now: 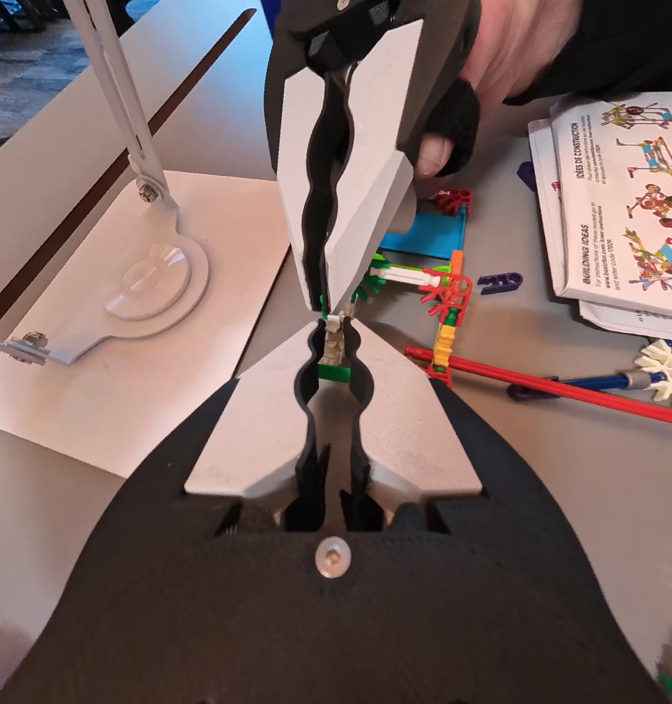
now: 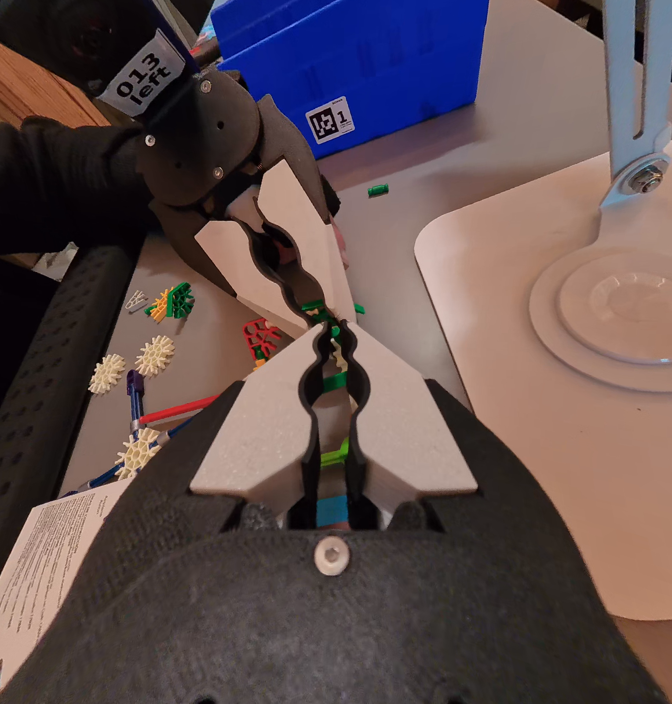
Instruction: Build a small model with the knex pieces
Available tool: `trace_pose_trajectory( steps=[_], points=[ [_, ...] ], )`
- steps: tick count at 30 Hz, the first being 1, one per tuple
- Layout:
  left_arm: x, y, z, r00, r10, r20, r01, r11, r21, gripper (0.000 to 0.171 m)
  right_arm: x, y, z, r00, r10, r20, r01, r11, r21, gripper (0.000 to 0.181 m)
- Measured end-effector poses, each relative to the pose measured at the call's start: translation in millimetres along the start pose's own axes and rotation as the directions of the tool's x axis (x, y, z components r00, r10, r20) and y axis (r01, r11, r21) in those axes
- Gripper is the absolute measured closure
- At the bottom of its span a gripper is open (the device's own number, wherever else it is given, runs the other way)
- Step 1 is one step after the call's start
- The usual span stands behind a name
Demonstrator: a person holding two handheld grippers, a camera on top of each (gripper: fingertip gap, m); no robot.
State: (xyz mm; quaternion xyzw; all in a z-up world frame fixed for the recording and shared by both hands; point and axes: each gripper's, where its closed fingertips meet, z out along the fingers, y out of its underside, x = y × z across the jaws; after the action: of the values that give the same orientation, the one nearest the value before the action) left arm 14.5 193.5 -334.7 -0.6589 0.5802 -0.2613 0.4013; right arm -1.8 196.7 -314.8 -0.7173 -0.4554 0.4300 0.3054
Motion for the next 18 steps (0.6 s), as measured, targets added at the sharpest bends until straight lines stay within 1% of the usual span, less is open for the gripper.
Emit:
trace_pose_trajectory(
  steps=[2,5,13,18],
  points=[
    [-0.4,0.0,0.5,1.000,-0.014,-0.008,0.014,1.000,-0.001,0.163,0.7,0.8,0.7,1.000,-0.008,-0.012,0.008,1.000,-0.006,0.179],
    [-3.0,-0.3,0.6,0.999,-0.039,-0.008,0.039,0.999,0.001,0.154,0.4,2.3,1.7,1.000,-0.007,-0.012,0.007,1.000,-0.018,0.179],
    [2.1,-4.9,2.4,0.992,-0.093,-0.090,0.094,0.995,0.015,0.159,-3.2,0.7,-1.3,1.000,-0.007,0.024,0.007,1.000,0.004,0.179],
    [4.7,-4.6,1.9,0.991,-0.086,-0.105,0.087,0.996,0.012,0.162,-4.8,1.6,-1.7,0.999,-0.005,0.037,0.005,1.000,-0.005,0.179]
  ],
)
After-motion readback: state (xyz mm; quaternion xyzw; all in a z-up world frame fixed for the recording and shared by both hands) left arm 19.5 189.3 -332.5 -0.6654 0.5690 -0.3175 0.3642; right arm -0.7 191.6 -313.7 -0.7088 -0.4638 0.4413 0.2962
